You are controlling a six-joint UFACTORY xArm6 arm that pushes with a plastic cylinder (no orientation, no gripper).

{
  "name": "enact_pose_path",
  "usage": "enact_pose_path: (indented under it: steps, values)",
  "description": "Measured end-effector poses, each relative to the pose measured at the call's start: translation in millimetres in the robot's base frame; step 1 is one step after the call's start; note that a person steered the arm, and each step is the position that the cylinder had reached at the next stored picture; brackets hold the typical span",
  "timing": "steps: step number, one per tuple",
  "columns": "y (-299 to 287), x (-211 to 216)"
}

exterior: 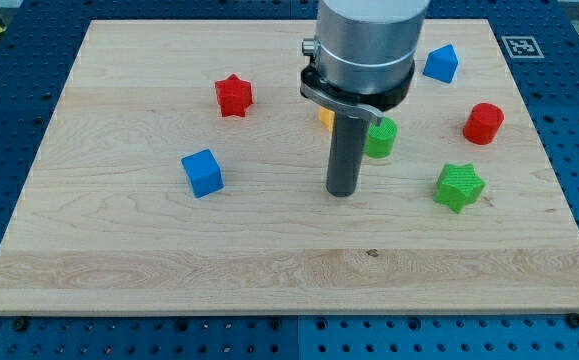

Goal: Move your arm to the top

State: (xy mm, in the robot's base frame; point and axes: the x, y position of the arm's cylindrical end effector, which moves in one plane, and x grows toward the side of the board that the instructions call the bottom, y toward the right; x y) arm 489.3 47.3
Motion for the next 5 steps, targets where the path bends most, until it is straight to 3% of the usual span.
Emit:
enact_pose_path:
  steps: [3, 5]
  values:
    - [-44.3, -34.6]
    - [-116.5, -79.9]
